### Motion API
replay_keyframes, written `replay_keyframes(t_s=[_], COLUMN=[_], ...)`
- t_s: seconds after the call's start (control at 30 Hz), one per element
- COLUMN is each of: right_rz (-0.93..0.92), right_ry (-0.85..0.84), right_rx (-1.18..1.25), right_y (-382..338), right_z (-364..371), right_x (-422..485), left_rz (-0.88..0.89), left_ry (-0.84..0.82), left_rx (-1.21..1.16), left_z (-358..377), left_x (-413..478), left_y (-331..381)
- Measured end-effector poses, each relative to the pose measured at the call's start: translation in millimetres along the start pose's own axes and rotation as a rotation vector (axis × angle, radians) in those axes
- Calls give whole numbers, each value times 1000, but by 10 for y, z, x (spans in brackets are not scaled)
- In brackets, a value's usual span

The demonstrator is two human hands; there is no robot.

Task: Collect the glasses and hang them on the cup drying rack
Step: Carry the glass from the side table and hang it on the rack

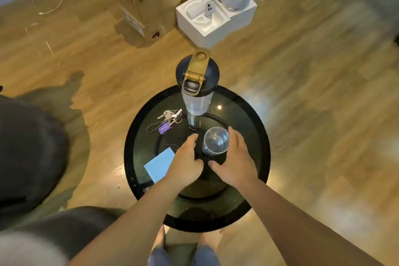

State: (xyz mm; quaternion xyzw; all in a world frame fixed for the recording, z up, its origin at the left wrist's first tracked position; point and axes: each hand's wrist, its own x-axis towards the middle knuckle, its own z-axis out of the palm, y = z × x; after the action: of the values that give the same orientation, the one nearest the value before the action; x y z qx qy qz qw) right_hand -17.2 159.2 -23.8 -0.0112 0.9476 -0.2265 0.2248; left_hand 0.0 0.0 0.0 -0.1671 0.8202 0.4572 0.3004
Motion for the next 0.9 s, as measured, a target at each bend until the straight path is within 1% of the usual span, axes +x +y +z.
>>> replay_keyframes(t_s=[0.13,0.27,0.33,0.43,0.57,0.67,0.8,0.9], right_rz=[15,57,67,72,23,-22,-128,-125], right_ry=[-17,39,39,80,151,229,371,408], right_rx=[59,251,252,262,297,337,353,369], right_y=[73,118,126,103,-53,-263,-630,-1003], right_z=[231,340,330,203,-215,-670,-1449,-2142], right_x=[197,312,290,149,-222,-590,-1107,-1533], left_rz=[48,90,71,88,152,311,571,674], left_ry=[-29,-21,-15,-17,-10,-31,-16,-86], left_rx=[-46,-120,-132,-137,-49,-18,-34,-49], left_z=[123,235,282,252,18,-203,-579,-906], left_x=[239,331,322,196,-147,-498,-1054,-1570], left_y=[-37,-42,-46,41,225,476,1069,1638])
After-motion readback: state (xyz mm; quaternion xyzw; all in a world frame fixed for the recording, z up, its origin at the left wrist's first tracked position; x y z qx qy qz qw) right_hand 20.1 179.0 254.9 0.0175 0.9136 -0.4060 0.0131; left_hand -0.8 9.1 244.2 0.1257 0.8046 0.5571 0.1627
